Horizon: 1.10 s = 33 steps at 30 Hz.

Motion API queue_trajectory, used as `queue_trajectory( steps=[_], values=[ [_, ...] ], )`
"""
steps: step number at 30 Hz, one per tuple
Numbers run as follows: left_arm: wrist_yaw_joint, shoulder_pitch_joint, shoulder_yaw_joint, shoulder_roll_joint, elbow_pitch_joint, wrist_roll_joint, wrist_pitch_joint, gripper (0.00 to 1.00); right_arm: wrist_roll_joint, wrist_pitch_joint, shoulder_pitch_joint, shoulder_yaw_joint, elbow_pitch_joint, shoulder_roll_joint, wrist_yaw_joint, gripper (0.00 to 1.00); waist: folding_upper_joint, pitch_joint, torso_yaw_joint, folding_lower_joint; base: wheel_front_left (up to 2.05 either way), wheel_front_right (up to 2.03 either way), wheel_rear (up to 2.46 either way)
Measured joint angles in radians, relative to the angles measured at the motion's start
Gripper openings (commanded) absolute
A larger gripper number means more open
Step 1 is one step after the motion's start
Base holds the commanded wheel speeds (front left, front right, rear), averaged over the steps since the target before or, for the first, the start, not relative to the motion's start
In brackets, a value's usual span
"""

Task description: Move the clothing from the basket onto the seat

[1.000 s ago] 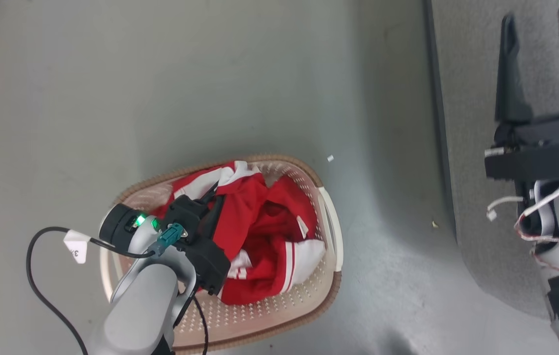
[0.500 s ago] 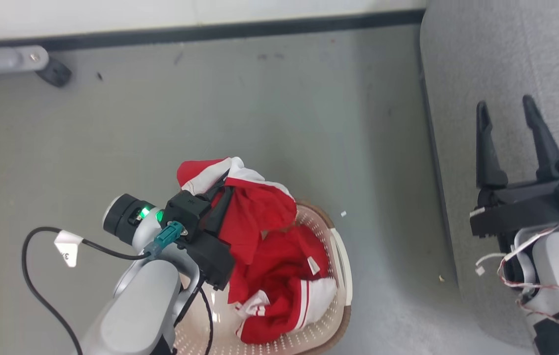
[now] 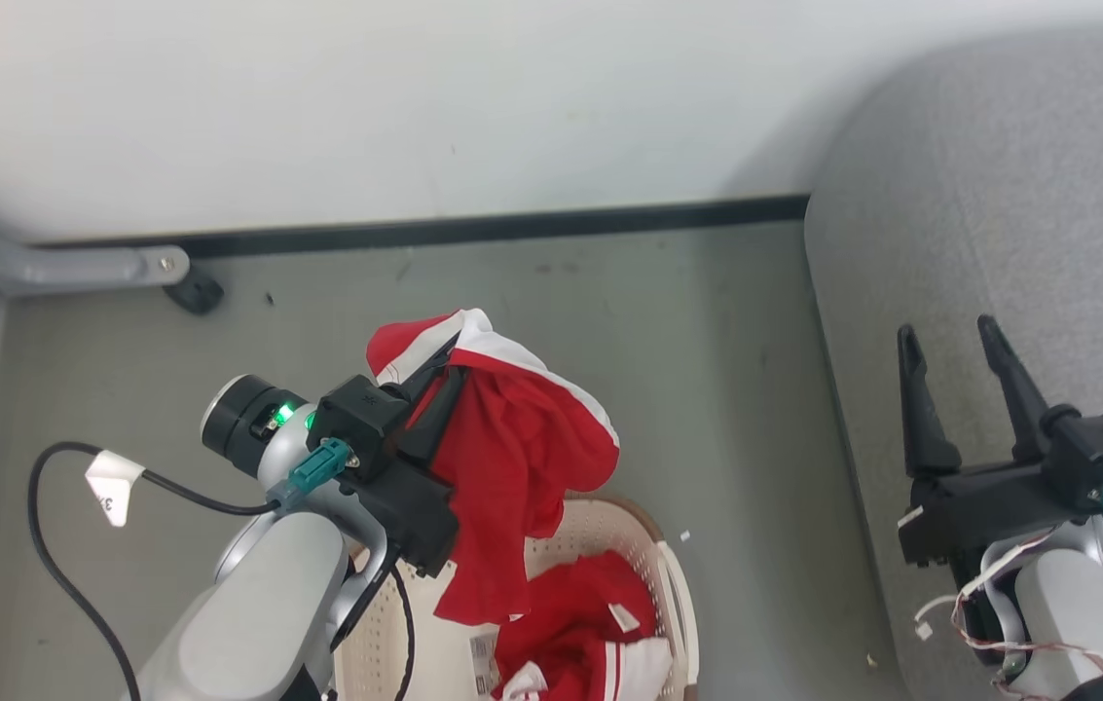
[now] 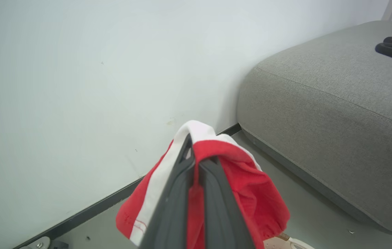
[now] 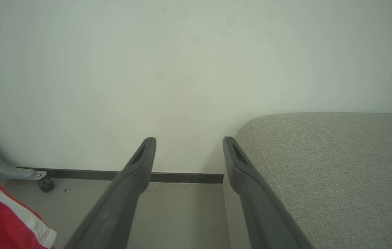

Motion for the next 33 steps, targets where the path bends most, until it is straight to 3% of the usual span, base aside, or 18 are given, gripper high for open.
queue_trajectory(
  steps=[21,33],
  values=[
    [0.000,0.058,-0.112,0.054,-0.094,-0.152,0.061,0.00,-0.008,0.000,0.164,0.084,0.043,0.035,0.049,1.00,-0.0001,-0.303,-0.011,0.0000,0.00,0.00,0.00],
    [0.000,0.058,-0.126,0.065,-0.155,-0.195,0.126,0.00,-0.053,0.000,0.173,0.226,0.037,0.057,0.103,1.00,0.0000,-0.353,-0.035,0.0001,0.00,0.00,0.00]
  ],
)
